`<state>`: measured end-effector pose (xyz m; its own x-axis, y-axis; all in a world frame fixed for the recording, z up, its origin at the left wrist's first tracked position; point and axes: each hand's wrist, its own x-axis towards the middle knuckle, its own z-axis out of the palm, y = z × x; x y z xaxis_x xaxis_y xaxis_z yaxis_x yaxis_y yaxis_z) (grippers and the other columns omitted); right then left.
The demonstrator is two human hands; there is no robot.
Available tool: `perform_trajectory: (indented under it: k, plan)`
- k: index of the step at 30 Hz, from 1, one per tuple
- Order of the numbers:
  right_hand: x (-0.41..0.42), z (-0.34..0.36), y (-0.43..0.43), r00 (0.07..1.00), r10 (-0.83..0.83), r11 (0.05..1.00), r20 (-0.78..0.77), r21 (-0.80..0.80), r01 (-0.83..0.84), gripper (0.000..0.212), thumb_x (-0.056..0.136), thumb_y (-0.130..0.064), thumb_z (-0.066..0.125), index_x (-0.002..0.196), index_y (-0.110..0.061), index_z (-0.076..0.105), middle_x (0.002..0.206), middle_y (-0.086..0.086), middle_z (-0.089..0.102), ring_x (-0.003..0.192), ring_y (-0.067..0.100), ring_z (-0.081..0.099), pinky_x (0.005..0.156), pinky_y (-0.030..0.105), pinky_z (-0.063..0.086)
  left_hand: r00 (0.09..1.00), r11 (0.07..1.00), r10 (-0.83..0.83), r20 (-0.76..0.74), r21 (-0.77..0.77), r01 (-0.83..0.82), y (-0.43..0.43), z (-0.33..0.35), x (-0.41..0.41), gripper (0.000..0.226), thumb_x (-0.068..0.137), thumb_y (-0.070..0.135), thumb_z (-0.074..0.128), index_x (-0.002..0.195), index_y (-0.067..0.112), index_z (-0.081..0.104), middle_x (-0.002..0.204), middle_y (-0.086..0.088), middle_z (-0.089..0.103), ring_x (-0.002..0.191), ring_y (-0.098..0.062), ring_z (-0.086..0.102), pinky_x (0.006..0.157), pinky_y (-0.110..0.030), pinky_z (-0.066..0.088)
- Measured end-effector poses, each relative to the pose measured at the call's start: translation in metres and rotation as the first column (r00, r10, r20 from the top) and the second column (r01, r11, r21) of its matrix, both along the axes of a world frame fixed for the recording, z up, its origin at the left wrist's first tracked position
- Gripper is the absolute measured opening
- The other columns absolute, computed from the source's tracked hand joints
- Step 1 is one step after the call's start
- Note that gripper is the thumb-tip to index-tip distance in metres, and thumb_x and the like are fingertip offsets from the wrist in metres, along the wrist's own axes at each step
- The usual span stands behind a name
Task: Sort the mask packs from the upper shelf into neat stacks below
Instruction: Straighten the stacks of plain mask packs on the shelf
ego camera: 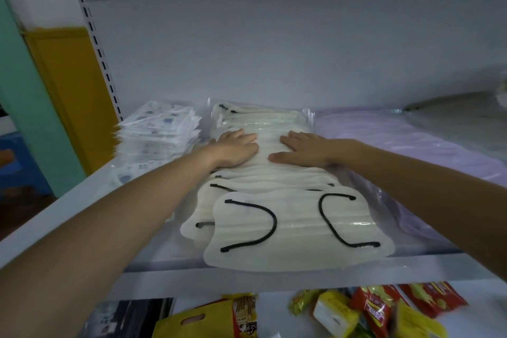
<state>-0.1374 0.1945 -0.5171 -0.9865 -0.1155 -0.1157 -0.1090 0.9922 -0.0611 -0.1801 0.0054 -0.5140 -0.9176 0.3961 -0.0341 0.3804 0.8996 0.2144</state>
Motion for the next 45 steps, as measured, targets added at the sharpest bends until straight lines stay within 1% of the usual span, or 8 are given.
perform_trajectory:
  k: [11,18,20,24,28,36,40,45]
  plan:
    - [-0.014,0.008,0.001,1.0,-0.007,1.0,-0.029,0.011,0.007,0.089,0.082,-0.076,0.027,0.15,-0.025,0.0,0.158,-0.001,-0.005,0.146,0.019,-0.005,0.117,0.044,-0.002,0.999,0.995,0.001,0.042,-0.103,0.003,0.004,0.006,-0.02,0.06,0.094,0.048,0.023,0.15,0.033,0.007,0.159,0.004,-0.004,0.146,-0.019,-0.008,0.117,-0.051,0.001]
    - [0.021,0.037,-0.002,0.996,0.077,0.992,-0.037,-0.097,-0.08,0.106,0.061,-0.09,0.013,0.149,-0.032,0.009,0.158,-0.007,-0.003,0.145,0.015,-0.008,0.117,0.042,-0.007,0.986,0.989,-0.131,0.102,0.085,0.123,-0.01,0.037,0.031,0.059,0.099,0.05,0.024,0.15,0.02,0.021,0.158,0.005,0.01,0.145,-0.012,0.005,0.115,-0.03,0.003]
    - [0.044,0.045,-0.003,0.994,0.106,0.976,0.001,-0.194,-0.103,0.091,0.072,-0.078,0.034,0.148,-0.034,0.012,0.157,-0.011,0.0,0.145,0.011,-0.005,0.115,0.036,-0.004,0.956,0.977,-0.198,0.218,0.125,0.174,-0.02,0.047,0.054,0.067,0.091,0.061,0.03,0.148,0.028,0.022,0.156,0.012,0.014,0.144,-0.009,0.011,0.113,-0.028,0.01]
    - [0.095,0.046,-0.002,0.969,0.18,0.978,0.167,-0.137,-0.158,0.108,0.052,-0.073,0.055,0.145,-0.046,0.009,0.154,-0.021,0.001,0.143,0.004,0.0,0.116,0.032,0.001,0.93,0.965,-0.257,0.263,0.014,0.263,-0.034,0.043,0.088,0.091,0.066,0.075,0.043,0.147,0.041,0.016,0.156,0.021,0.004,0.143,-0.002,0.005,0.115,-0.029,0.008]
    - [0.113,0.03,-0.011,0.963,0.218,0.975,0.155,-0.076,-0.209,0.09,0.077,-0.062,0.054,0.148,-0.036,0.005,0.157,-0.012,-0.003,0.144,0.009,0.001,0.114,0.028,0.003,0.935,0.95,-0.281,0.216,-0.074,0.303,-0.035,0.034,0.101,0.075,0.085,0.057,0.05,0.148,0.039,0.015,0.157,0.016,0.001,0.144,-0.003,0.003,0.109,-0.019,0.006]
    - [0.141,0.02,-0.016,0.987,0.155,0.977,0.047,-0.155,-0.146,0.083,0.081,-0.061,0.053,0.148,-0.038,0.008,0.157,-0.011,0.0,0.145,0.01,0.002,0.117,0.032,0.004,0.982,0.997,-0.046,0.183,0.068,0.034,-0.051,0.024,0.127,0.073,0.089,0.059,0.046,0.149,0.028,0.021,0.157,0.008,0.013,0.145,-0.013,0.012,0.117,-0.029,0.014]
    - [0.148,0.015,-0.025,0.988,0.149,0.979,0.042,-0.149,-0.141,0.079,0.088,-0.054,0.049,0.149,-0.032,0.005,0.158,-0.006,-0.001,0.145,0.013,-0.002,0.117,0.031,0.002,0.936,0.936,-0.009,0.351,0.332,-0.116,-0.053,0.019,0.136,0.065,0.091,0.033,0.057,0.147,0.029,0.025,0.14,0.007,0.038,0.115,-0.012,0.043,0.086,-0.021,0.043]
    - [0.154,0.006,-0.03,0.987,0.156,0.984,-0.026,-0.078,-0.158,0.066,0.098,-0.039,0.036,0.15,-0.026,-0.003,0.158,-0.001,-0.009,0.145,0.015,-0.01,0.116,0.032,-0.004,0.924,0.861,0.003,0.382,0.47,-0.197,-0.043,0.013,0.137,0.075,0.089,0.023,0.063,0.15,0.023,0.02,0.144,0.001,0.034,0.113,-0.011,0.041,0.087,-0.021,0.039]
